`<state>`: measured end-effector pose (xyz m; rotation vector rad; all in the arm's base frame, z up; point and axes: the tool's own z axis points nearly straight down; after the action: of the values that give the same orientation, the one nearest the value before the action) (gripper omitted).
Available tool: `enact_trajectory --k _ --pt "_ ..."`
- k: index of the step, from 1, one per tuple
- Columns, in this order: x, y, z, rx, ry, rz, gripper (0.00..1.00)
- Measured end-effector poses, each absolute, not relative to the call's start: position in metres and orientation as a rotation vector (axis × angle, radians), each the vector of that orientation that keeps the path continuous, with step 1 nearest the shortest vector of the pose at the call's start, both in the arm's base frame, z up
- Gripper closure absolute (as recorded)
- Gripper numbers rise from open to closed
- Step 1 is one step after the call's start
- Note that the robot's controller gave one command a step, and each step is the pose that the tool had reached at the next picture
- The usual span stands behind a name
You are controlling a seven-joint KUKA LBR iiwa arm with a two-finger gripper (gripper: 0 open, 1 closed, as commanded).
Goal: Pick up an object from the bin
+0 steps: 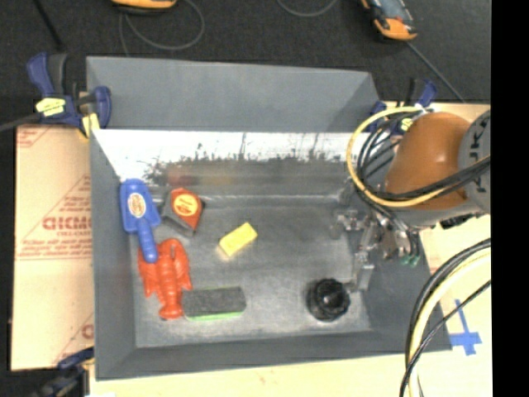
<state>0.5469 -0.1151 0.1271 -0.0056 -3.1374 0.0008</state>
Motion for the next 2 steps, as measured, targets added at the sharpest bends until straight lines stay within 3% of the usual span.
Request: enact_trajectory --k 1,2 --pt "0.549 -0.115 0.132 -0.001 -3.145 0.003 0.0" --pt "0.5 -0.094 0.079 0.269 -3.155 0.013 1.0"
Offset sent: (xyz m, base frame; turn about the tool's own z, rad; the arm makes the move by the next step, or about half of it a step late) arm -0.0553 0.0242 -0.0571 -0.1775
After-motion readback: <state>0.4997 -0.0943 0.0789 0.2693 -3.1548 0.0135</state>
